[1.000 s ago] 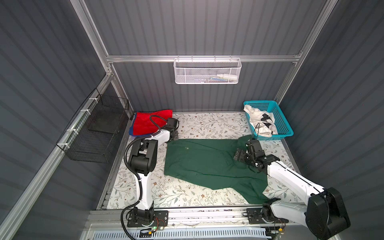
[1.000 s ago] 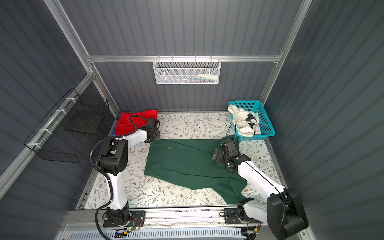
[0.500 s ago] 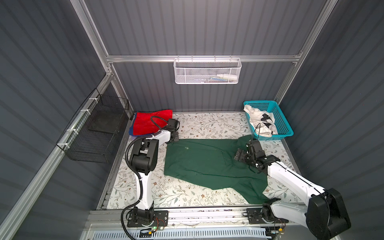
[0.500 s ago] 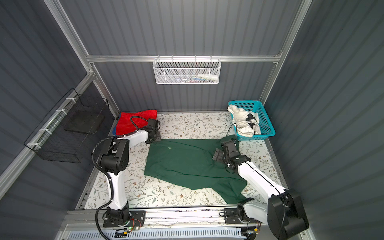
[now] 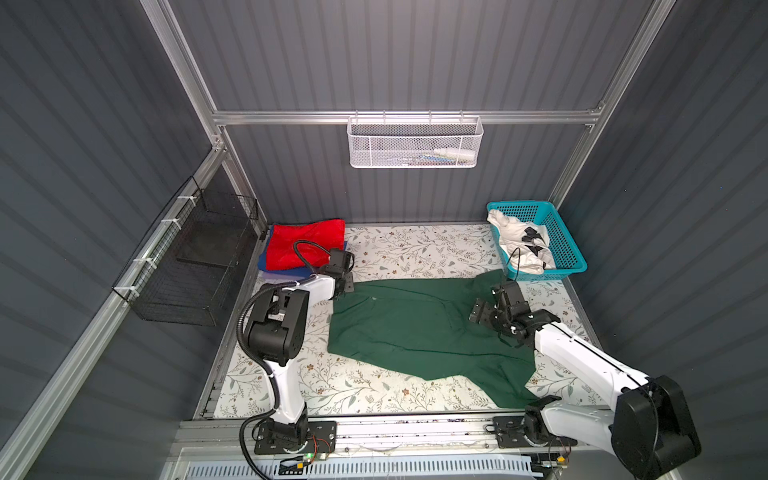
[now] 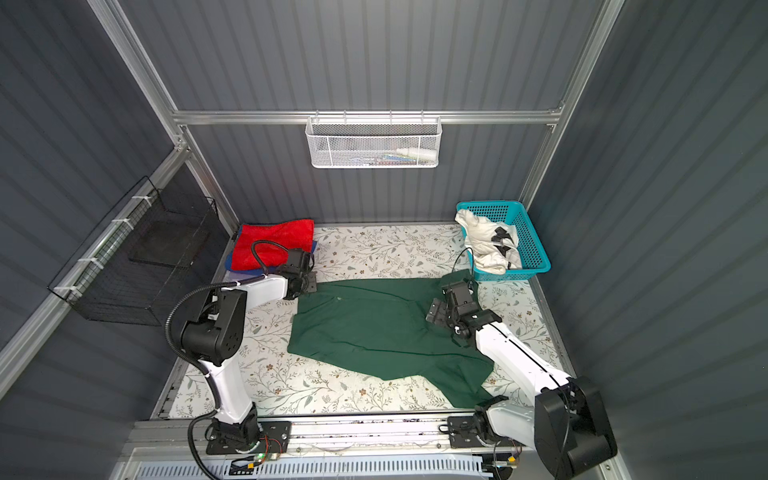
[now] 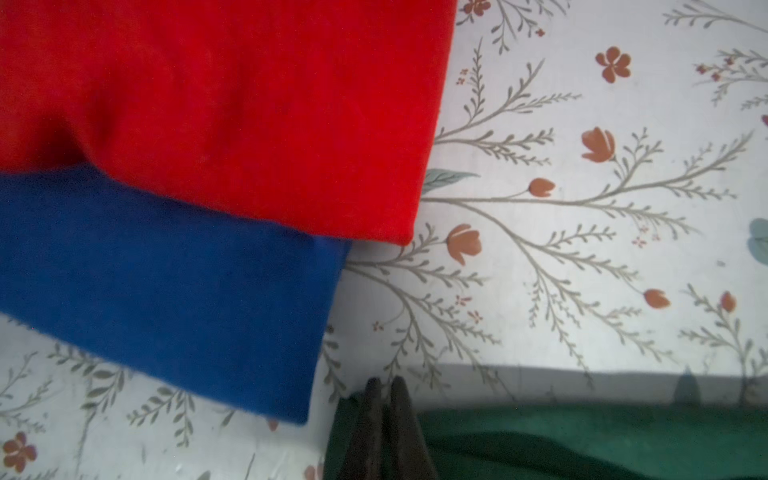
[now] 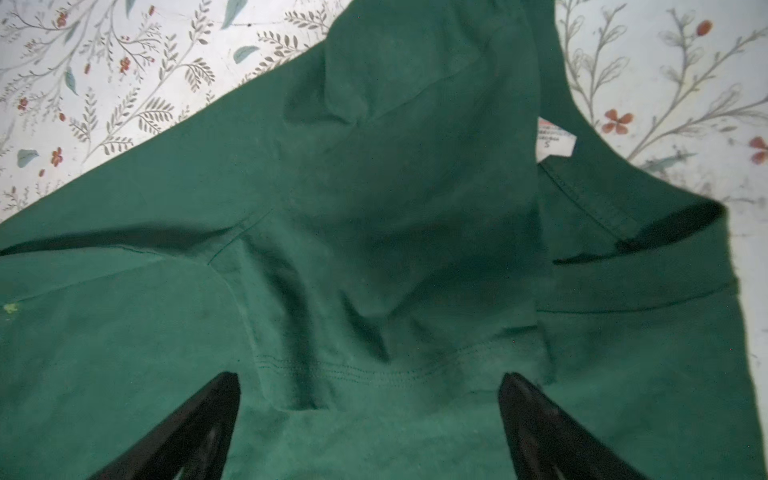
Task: Fold and stack the t-shirts
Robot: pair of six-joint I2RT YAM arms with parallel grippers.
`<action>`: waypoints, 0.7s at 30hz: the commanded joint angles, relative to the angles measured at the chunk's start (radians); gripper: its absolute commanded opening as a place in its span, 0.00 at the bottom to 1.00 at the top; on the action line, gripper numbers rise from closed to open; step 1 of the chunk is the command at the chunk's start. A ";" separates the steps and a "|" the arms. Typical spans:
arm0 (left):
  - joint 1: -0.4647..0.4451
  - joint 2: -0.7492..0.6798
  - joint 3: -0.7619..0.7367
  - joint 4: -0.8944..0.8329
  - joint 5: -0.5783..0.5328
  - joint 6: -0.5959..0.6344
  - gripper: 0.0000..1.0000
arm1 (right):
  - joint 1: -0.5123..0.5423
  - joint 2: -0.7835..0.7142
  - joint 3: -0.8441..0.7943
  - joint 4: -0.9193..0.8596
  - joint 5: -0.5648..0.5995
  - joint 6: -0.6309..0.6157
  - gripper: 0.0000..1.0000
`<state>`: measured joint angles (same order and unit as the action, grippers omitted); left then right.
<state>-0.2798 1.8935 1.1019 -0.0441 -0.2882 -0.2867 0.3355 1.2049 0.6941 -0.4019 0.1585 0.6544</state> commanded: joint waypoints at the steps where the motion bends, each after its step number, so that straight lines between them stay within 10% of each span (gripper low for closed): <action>1: 0.007 -0.057 -0.093 0.221 0.045 0.022 0.00 | 0.001 0.048 0.080 -0.133 0.065 0.021 0.99; 8: 0.007 -0.023 -0.033 0.202 0.132 0.037 0.09 | 0.020 0.132 0.157 -0.171 0.011 -0.010 0.99; 11: 0.007 -0.001 0.001 0.165 0.151 0.035 0.33 | 0.019 0.140 0.153 -0.154 -0.028 0.008 0.99; 15: 0.008 0.002 0.010 0.149 0.158 0.036 0.42 | 0.022 0.150 0.151 -0.148 -0.061 0.024 0.99; 21: 0.010 0.019 0.040 0.092 0.143 0.054 0.39 | 0.020 0.160 0.151 -0.147 -0.069 0.020 0.99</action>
<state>-0.2752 1.8950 1.1133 0.0952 -0.1482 -0.2531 0.3534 1.3556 0.8333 -0.5316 0.0994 0.6701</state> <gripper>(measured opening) 0.390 0.991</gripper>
